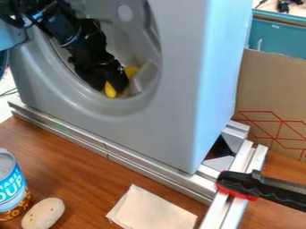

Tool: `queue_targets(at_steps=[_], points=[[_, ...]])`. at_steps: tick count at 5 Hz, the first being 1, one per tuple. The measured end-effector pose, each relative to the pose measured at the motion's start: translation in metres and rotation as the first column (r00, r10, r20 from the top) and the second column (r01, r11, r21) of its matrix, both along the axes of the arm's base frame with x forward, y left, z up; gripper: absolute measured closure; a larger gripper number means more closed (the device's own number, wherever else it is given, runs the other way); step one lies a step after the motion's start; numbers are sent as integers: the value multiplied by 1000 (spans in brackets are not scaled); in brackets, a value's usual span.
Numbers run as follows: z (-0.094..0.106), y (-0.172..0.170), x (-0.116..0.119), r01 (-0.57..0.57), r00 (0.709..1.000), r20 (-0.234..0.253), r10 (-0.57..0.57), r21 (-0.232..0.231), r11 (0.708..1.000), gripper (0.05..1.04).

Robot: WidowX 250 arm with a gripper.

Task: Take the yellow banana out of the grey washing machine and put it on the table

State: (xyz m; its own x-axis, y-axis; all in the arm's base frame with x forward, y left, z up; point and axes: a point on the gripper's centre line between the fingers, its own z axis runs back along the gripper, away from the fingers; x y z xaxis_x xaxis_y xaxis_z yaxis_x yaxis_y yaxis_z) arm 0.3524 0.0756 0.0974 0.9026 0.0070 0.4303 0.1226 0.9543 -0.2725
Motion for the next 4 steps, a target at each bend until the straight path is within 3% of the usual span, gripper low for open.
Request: queue_targets(at_steps=[1,2,3,4], points=[[2,12,6,-42,999,17,43,-68,997,83],[-3,17,7,-40,999,-21,39,-58,998,164],[-7,28,8,-85,990,-111,89,40,996,431],[-9,27,6,-79,986,-139,89,75,994,617]])
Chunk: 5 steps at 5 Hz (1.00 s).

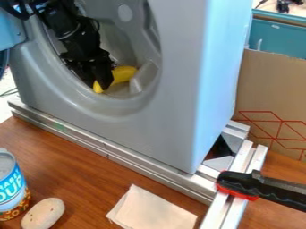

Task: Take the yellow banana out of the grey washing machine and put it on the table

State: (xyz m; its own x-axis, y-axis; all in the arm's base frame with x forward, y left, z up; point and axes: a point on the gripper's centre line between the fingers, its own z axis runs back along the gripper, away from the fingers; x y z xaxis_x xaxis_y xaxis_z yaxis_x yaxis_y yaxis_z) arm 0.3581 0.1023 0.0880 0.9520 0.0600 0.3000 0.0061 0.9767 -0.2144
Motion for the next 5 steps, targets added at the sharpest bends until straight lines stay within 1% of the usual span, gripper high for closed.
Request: queue_targets(at_steps=[1,2,3,4,5], points=[[2,-6,-17,-32,999,-21,32,3,999,628],[9,-11,-42,-76,996,-46,79,65,995,629],[38,-57,-85,-153,988,19,152,161,975,629],[39,-70,-130,-218,974,-23,227,213,953,629],[17,-82,-173,-152,982,-86,168,170,974,629]])
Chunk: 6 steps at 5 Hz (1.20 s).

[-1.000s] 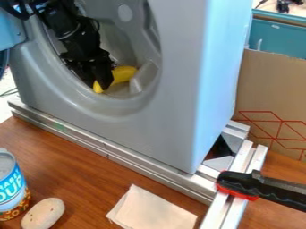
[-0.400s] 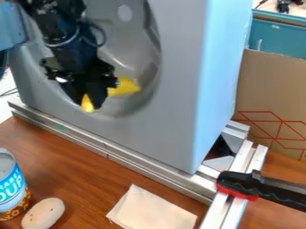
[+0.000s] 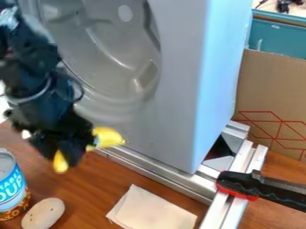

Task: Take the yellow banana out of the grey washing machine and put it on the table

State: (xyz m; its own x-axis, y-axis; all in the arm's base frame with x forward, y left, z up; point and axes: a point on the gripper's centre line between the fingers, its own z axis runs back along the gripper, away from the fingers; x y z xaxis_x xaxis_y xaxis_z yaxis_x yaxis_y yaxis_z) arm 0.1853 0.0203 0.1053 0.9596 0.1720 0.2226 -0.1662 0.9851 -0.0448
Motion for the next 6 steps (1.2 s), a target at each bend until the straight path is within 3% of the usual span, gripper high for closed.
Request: queue_targets(at_steps=[2,3,4,5,6], points=[[-37,-8,-30,121,981,-139,-134,-99,988,629],[-60,-17,-21,247,946,-169,-278,-182,952,629],[-71,-21,-10,400,871,-236,-430,-168,901,629],[-78,-16,-19,478,827,-261,-498,-138,867,629],[-80,-26,-48,531,785,-255,-565,-195,825,629]])
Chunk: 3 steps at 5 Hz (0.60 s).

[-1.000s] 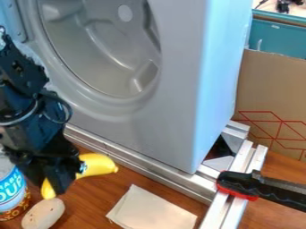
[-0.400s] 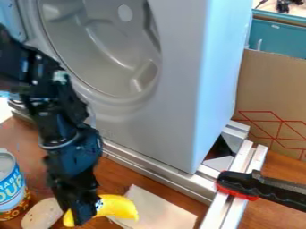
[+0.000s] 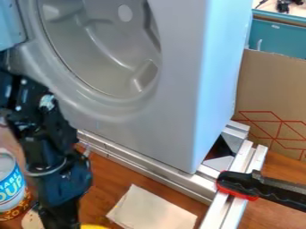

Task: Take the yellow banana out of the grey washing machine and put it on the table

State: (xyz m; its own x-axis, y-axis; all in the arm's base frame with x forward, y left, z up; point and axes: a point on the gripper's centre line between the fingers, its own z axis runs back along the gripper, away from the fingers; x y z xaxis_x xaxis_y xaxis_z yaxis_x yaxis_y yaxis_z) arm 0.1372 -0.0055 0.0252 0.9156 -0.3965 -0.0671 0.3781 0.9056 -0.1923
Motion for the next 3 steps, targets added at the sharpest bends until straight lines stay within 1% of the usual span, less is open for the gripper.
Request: queue_targets(at_steps=[1,2,3], points=[[4,-8,-10,64,996,56,-62,-43,997,629],[-10,-6,-8,62,998,27,-61,-36,997,629],[-16,0,8,86,996,34,-85,-14,996,629]])
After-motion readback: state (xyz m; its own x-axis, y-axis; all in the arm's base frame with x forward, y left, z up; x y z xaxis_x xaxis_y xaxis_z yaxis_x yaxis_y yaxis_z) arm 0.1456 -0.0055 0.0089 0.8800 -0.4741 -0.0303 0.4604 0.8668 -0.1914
